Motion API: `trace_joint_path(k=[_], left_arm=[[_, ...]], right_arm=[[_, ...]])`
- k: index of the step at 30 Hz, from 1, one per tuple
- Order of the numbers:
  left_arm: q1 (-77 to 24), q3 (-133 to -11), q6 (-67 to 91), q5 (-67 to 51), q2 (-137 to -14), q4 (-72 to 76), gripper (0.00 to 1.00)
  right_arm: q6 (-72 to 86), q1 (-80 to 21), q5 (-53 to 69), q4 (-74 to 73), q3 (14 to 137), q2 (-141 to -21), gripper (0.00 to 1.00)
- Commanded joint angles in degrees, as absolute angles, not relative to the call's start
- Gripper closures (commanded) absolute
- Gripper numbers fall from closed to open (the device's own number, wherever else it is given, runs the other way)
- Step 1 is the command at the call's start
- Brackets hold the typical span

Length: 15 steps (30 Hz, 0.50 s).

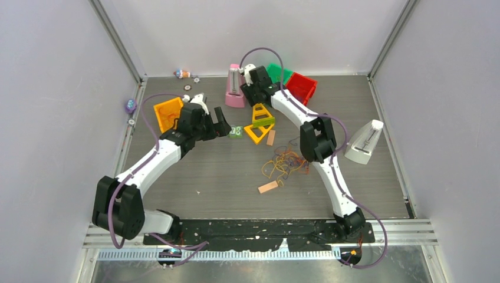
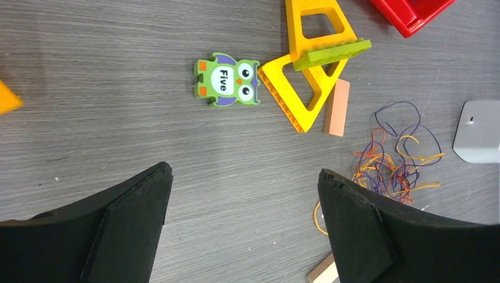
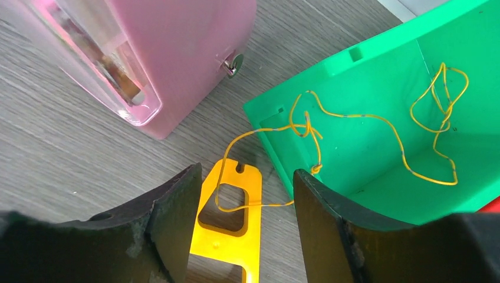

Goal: Untangle the cables
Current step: Place the cable in the bin.

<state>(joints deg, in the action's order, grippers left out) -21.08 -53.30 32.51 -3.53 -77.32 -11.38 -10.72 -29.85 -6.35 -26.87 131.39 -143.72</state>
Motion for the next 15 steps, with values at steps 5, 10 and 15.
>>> trace_joint_path(k=[5,10,15], left_arm=[[-19.8,-54.1,31.5,-4.2,-76.0,-10.1,0.07],[-19.4,-53.9,31.1,-4.2,-75.7,-10.5,0.07],[-19.2,-54.1,30.5,-4.0,-75.8,-11.5,0.07]], right_arm=[[-16.0,-31.4,-16.3,-29.1,138.0,-147.4,0.70],[-16.4,-31.3,-17.1,-26.7,137.5,-145.6,0.94],[-14.1,-29.7,-12.3,-26.0,137.5,-141.2,0.95]])
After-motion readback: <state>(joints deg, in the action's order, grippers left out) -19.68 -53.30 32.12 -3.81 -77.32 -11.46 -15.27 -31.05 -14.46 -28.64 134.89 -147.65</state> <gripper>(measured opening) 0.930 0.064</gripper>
